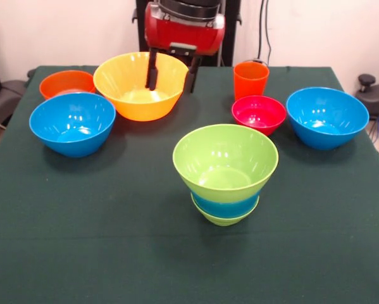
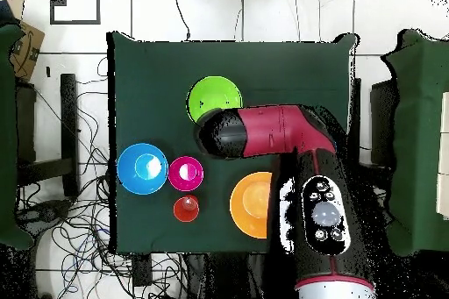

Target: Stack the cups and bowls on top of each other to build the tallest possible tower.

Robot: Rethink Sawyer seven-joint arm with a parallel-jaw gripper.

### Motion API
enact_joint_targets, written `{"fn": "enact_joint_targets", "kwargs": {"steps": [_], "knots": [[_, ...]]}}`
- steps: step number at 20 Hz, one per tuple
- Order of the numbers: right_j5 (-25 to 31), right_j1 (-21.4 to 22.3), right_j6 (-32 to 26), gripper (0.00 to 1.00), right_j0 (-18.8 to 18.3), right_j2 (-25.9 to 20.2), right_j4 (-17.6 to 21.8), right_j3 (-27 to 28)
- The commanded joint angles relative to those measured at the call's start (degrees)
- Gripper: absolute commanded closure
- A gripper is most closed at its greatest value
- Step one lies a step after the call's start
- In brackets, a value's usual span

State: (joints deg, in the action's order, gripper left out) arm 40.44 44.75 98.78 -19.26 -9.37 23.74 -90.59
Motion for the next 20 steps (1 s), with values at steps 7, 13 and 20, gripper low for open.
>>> {"fn": "enact_joint_targets", "kwargs": {"steps": [7, 13, 20], "knots": [[14.49, 1.89, -25.83, 0.00, -9.31, -19.12, -1.45, -9.99], [19.33, -1.07, -27.53, 0.00, -12.81, -21.56, 1.14, -10.25], [17.48, -8.80, -24.57, 0.00, -11.68, -20.14, 7.76, -6.51]]}}
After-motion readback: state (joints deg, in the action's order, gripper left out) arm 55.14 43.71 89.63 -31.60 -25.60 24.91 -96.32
